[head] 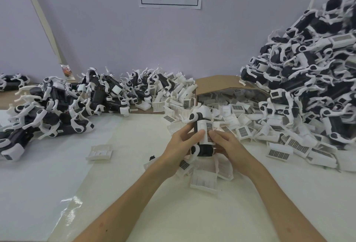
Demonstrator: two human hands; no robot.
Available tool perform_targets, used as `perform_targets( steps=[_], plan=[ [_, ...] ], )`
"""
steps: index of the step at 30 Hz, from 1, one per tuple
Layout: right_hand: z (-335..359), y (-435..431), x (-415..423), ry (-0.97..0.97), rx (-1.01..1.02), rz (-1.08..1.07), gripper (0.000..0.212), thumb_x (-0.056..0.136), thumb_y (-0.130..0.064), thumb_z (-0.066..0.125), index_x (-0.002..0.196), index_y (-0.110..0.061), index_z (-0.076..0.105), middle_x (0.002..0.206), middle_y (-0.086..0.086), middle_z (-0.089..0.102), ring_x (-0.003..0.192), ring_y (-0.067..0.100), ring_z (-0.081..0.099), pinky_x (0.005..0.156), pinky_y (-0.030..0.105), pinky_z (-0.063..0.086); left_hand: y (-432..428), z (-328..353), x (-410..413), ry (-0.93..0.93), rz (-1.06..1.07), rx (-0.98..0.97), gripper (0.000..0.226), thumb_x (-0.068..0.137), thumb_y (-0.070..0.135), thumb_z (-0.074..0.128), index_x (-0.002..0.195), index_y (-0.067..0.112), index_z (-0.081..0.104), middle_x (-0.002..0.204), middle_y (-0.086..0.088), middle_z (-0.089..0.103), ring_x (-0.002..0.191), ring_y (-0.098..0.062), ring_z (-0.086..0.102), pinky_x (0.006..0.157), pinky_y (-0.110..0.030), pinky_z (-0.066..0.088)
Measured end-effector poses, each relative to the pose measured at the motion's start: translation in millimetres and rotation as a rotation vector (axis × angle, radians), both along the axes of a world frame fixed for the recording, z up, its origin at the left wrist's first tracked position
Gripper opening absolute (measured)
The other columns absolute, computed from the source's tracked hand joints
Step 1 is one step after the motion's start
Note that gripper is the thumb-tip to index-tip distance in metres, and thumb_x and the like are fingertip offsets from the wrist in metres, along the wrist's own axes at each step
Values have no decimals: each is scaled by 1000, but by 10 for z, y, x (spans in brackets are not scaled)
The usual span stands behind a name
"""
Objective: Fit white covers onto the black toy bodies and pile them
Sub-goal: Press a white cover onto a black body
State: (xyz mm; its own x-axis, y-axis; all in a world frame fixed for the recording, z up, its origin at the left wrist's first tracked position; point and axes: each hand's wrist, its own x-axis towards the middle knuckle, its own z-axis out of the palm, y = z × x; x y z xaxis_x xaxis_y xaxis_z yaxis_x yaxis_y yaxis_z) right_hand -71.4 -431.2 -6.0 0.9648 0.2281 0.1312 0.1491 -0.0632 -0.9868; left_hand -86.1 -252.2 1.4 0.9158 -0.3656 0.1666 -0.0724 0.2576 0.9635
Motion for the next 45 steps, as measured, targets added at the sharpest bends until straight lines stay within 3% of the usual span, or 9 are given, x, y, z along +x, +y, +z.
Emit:
perform_targets(
  steps=[4, 15, 19, 21, 25, 33, 37, 41, 45],
  plan=[
    [22, 0, -19, 7, -29, 34, 56, 87, -49, 55, 117, -4, 70, 114, 21, 71, 111, 39, 65, 101, 53, 47, -21, -24, 9, -60, 11, 60, 45, 90, 27, 70, 134, 30, 58, 122, 1, 73, 113, -20, 70, 93, -34, 58],
    [42, -23, -38, -86, 21, 44, 44, 92, -35, 55, 117, 0, 68, 111, 24, 71, 107, 39, 67, 92, 41, 55, -83, -36, -16, -139, 32, 53, 33, 93, 16, 63, 123, 32, 62, 119, 8, 73, 113, -12, 68, 86, -22, 55],
    [-1, 76, -23, -201, -24, -66, 61, 95, -42, 61, 99, 19, 60, 97, 46, 55, 89, 57, 55, 83, 63, 45, -86, -49, -1, -159, 119, 77, 31, 98, 11, 61, 124, 29, 62, 116, 10, 74, 109, -9, 69, 84, -20, 54],
    [-22, 120, -15, -260, -40, -111, 59, 92, -42, 62, 86, 16, 60, 79, 38, 56, 71, 41, 54, 68, 51, 42, -89, -69, 11, -191, 181, 121, 34, 95, 15, 68, 127, 23, 61, 113, 8, 75, 104, -9, 71, 82, -20, 55],
    [-17, 70, 6, -292, -53, -168, 29, 92, -26, 66, 76, -3, 69, 63, -5, 62, 61, 6, 55, 59, 20, 44, -143, -107, -3, -215, 266, 186, 52, 78, 28, 79, 127, 21, 63, 111, 3, 73, 94, -17, 73, 79, -32, 61],
    [24, -54, 45, -211, 183, -346, 26, 95, -27, 65, 78, -7, 67, 74, 3, 66, 65, 13, 56, 59, 24, 43, -118, -86, 22, -146, 213, 167, 52, 72, 27, 68, 123, 23, 69, 108, 6, 76, 95, -10, 72, 72, -19, 55],
    [57, -91, 41, -131, 264, -229, 33, 89, -43, 60, 102, -14, 72, 98, 6, 70, 85, 13, 62, 70, 29, 45, -171, -125, -38, -317, 283, 360, 49, 76, 32, 65, 125, 36, 64, 100, 27, 71, 94, 1, 65, 72, -13, 50],
    [61, -101, 26, -118, 204, -99, 37, 90, -34, 65, 112, -4, 70, 115, 27, 65, 99, 28, 64, 79, 34, 54, -168, -184, -41, -424, 352, 495, 47, 74, 45, 80, 115, 55, 59, 92, 20, 71, 81, -3, 68, 69, -27, 59],
    [69, -96, 13, -66, 265, -52, 23, 85, -24, 70, 103, -10, 74, 105, 16, 69, 99, 26, 65, 79, 31, 55, -149, -211, -4, -480, 427, 584, 49, 70, 43, 82, 116, 43, 65, 90, 23, 72, 80, 3, 67, 71, -26, 58]
  ],
)
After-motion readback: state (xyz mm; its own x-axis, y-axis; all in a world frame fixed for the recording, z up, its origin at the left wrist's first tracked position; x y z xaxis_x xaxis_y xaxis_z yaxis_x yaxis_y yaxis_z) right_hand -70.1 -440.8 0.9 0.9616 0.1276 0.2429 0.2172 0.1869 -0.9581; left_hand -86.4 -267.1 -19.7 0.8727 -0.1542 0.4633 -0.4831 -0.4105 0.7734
